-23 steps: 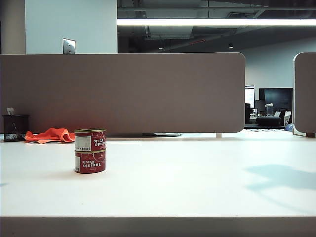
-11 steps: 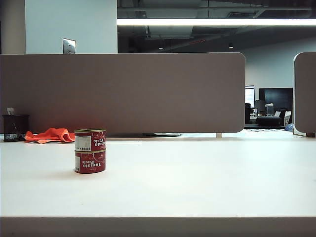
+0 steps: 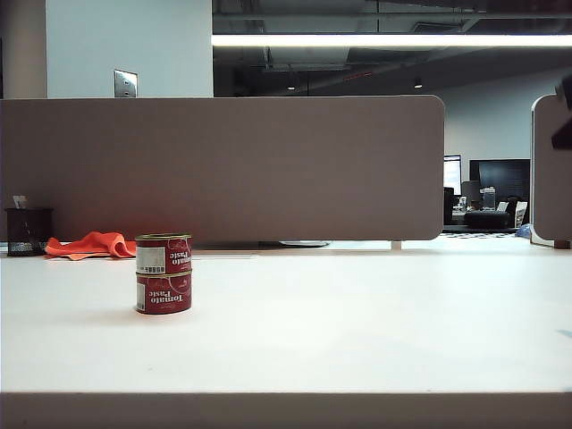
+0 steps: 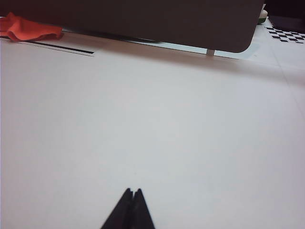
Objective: Stack a can of tomatoes on the right onto the can of tomatoes on the left.
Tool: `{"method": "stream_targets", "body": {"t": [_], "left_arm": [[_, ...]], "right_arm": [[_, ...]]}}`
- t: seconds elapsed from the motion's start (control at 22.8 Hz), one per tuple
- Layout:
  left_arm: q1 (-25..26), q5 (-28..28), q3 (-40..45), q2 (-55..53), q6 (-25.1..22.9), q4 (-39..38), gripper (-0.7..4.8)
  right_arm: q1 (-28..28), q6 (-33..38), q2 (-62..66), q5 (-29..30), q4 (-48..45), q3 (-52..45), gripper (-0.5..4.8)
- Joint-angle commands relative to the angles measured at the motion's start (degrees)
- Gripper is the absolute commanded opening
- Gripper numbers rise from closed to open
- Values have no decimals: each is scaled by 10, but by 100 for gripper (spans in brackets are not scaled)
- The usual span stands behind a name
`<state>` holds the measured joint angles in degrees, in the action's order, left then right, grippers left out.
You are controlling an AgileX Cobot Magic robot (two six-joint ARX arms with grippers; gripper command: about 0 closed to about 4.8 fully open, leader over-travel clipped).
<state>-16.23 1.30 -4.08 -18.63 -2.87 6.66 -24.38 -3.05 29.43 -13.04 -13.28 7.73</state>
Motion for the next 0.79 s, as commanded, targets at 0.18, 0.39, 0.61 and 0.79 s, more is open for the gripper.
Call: {"method": "stream_targets", "body": {"t": [0.18,0.39,0.61,0.79], "left_arm": [[1,0,37,2,21,83,-5],[1,24,37,33,14,97,-5],[1,63,37,72,37,76,-5],[1,63,37,104,35,33,-5]], "right_arm": [[0,37,-13,3,-98,-39,-7],[0,34,-62,1,-109,-76,-7],[1,34,-104,-3,-70,-76,-6],[2,30,-156,-3,-33,-76,-6]]}}
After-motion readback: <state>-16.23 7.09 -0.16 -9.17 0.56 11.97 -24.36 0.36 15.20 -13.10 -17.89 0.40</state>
